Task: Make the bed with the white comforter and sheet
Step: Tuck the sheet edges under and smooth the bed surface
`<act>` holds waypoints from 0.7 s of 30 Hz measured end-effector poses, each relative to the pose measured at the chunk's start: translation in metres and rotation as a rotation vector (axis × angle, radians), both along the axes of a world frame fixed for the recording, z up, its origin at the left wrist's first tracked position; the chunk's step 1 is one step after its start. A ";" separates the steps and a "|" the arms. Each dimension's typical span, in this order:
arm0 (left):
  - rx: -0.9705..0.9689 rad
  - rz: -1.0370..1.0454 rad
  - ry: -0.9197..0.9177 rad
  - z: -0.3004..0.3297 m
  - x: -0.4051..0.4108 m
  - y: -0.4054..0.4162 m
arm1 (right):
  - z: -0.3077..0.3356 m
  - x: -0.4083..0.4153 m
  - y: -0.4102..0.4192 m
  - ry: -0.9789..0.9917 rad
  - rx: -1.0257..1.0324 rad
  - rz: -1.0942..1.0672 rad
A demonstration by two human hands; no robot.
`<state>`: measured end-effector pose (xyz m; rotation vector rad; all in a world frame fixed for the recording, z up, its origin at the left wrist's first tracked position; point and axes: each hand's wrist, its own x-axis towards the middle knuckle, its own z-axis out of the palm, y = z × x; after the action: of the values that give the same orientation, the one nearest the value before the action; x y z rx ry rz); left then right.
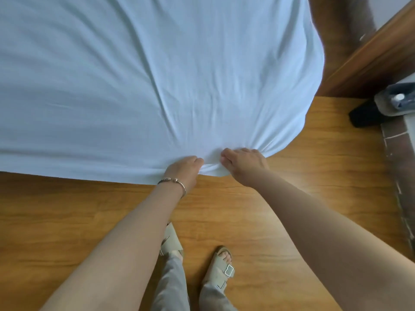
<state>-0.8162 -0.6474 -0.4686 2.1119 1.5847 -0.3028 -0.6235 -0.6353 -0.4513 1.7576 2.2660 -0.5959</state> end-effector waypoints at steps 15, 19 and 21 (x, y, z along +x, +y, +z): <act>0.303 0.210 0.000 0.085 -0.276 0.092 | 0.078 -0.219 0.092 0.207 0.161 0.107; 0.304 0.045 0.054 0.081 -0.350 0.109 | 0.082 -0.309 0.129 0.220 0.102 0.111; 0.354 0.099 0.033 0.074 -0.380 0.109 | 0.074 -0.340 0.138 0.197 0.095 0.085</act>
<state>-1.1965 -0.5379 -0.3949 2.2826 1.8691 -0.0230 -0.9634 -0.4978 -0.3768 1.7021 2.5260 -0.6832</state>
